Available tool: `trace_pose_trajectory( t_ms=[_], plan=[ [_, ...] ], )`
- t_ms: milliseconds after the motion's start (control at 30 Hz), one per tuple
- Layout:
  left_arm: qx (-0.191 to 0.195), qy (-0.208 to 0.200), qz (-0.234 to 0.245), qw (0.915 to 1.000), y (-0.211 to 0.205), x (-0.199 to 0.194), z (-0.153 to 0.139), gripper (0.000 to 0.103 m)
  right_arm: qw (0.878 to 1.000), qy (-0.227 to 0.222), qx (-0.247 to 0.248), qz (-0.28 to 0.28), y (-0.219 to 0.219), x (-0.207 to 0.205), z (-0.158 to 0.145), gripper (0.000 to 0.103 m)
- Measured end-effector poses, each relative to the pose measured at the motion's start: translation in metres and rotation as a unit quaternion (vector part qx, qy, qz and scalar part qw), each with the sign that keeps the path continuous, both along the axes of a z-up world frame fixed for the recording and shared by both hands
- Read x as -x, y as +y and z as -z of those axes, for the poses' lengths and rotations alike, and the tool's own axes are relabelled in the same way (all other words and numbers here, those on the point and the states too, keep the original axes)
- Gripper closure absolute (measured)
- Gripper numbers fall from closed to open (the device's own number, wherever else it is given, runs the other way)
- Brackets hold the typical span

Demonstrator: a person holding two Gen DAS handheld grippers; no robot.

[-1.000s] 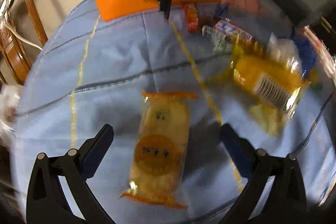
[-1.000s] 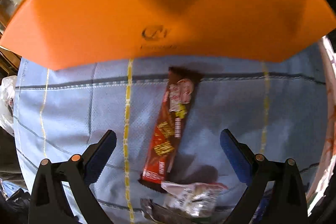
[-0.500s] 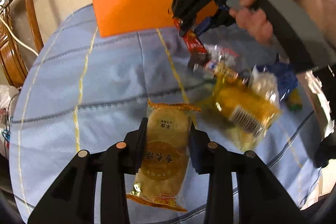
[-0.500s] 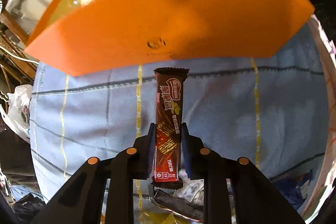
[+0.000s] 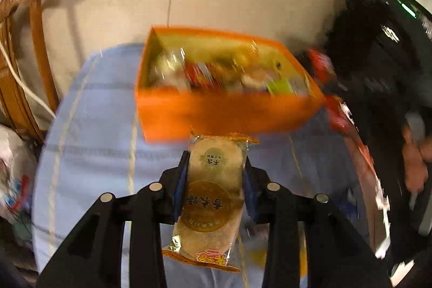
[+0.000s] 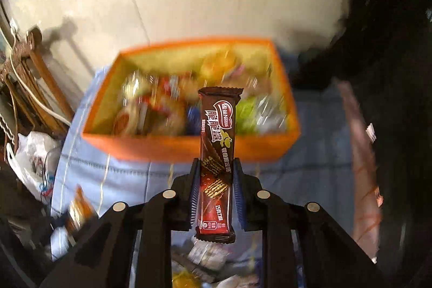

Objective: Organize snacks
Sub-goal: 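Drop the pastry into the orange box while the right tool drops the chocolate bar, then grasp the yellow bread bag with the left tool while the right tool grasps the white snack bag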

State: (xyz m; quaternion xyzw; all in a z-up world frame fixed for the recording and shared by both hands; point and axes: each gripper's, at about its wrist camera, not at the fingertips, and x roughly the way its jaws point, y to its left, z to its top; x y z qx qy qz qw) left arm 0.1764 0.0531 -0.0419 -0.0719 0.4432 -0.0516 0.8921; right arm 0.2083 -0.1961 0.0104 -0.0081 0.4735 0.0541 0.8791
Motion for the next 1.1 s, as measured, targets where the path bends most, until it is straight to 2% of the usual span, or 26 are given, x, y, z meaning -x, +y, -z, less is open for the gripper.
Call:
trace_pose_trajectory(
  t_ms=[100, 167, 267, 433, 600, 633, 667, 700, 733, 767, 833, 933, 1000, 1100],
  plan=[
    [-0.005, 0.006, -0.022, 0.9997, 0.009, -0.048, -0.029, 0.069, 1.0, -0.012, -0.008, 0.015, -0.014, -0.021, -0.011, 0.08],
    [-0.033, 0.004, -0.042, 0.9986, 0.011, -0.079, -0.044, 0.069, 1.0, -0.017, -0.011, 0.019, -0.019, -0.033, -0.014, 0.08],
    [-0.064, 0.001, -0.041, 0.9971, 0.002, -0.112, -0.061, 0.069, 1.0, -0.017, -0.007, 0.017, -0.019, -0.049, -0.01, 0.08],
    [-0.08, 0.009, -0.052, 0.9954, -0.008, -0.141, -0.058, 0.069, 1.0, 0.001, -0.004, 0.015, -0.012, -0.068, 0.009, 0.08],
    [-0.108, 0.004, -0.038, 0.9934, -0.02, -0.141, -0.046, 0.068, 1.0, 0.006, -0.002, 0.025, -0.012, -0.08, 0.022, 0.079],
    [-0.11, 0.003, -0.041, 0.993, -0.02, -0.144, -0.043, 0.066, 0.999, -0.003, -0.022, 0.041, -0.017, -0.084, 0.022, 0.076],
    [-0.093, 0.004, -0.046, 0.9946, -0.018, -0.148, -0.042, 0.039, 0.998, -0.011, -0.032, 0.045, -0.019, -0.086, 0.021, 0.061],
    [-0.079, 0.007, -0.051, 0.9955, -0.015, -0.149, -0.041, 0.013, 0.998, -0.018, -0.041, 0.042, -0.02, -0.089, 0.02, 0.012],
    [-0.071, 0.003, -0.065, 0.9954, -0.011, -0.15, -0.04, 0.004, 0.998, -0.024, -0.05, 0.031, -0.02, -0.091, 0.019, 0.004],
    [-0.071, -0.004, -0.077, 0.9945, -0.009, -0.15, -0.041, 0.004, 0.998, -0.02, -0.048, 0.025, -0.02, -0.092, 0.018, 0.004],
    [-0.075, 0.004, -0.064, 0.9951, -0.01, -0.152, -0.04, 0.004, 0.999, -0.025, -0.031, 0.031, -0.022, -0.089, 0.015, 0.004],
    [-0.106, 0.005, -0.06, 0.9926, -0.012, -0.145, -0.038, 0.004, 0.998, -0.02, -0.029, 0.042, -0.031, -0.079, 0.011, 0.004],
    [-0.1, 0.012, -0.053, 0.9934, -0.01, -0.133, -0.037, 0.004, 0.998, -0.013, -0.038, 0.041, -0.037, -0.066, 0.009, 0.004],
    [-0.073, 0.026, -0.04, 0.9962, -0.01, -0.1, -0.028, 0.004, 0.999, -0.001, -0.021, 0.027, -0.041, -0.034, 0.013, 0.004]
  ],
)
